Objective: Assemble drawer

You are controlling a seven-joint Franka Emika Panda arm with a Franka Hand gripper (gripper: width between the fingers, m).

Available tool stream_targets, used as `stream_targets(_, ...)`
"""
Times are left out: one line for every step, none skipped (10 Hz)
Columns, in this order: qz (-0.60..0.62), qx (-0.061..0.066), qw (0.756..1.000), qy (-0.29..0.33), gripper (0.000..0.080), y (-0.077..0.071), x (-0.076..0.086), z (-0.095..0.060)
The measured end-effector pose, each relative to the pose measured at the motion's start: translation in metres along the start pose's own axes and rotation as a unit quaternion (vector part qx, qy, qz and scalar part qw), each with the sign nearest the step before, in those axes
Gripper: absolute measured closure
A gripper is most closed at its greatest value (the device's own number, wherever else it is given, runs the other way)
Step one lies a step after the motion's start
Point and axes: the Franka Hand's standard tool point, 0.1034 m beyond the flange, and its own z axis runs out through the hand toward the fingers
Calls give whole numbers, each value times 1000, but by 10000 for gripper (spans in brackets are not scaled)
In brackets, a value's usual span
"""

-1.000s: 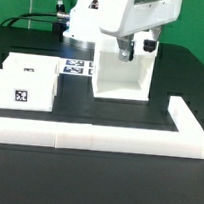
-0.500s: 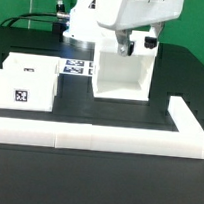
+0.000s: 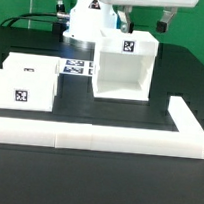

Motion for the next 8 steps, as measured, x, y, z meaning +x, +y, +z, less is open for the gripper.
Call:
stream_targets(0,0,1000,0,150,0,0,0)
stream_targets(0,0,1000,0,150,0,0,0)
stream_targets(35,-4,999,10,150,-2,-2,-1)
stream_targets(94,-12,995,29,150,-10,-16,-6)
stream_targets(141,-14,990,24,150,-24,-31,-6)
stream_targets(172,-14,985,20,150,-38,-38,-5)
stream_targets(188,-13,982,16,150,-46,-42,-3)
stream_targets(208,-11,978,17,150,-55,-47,2)
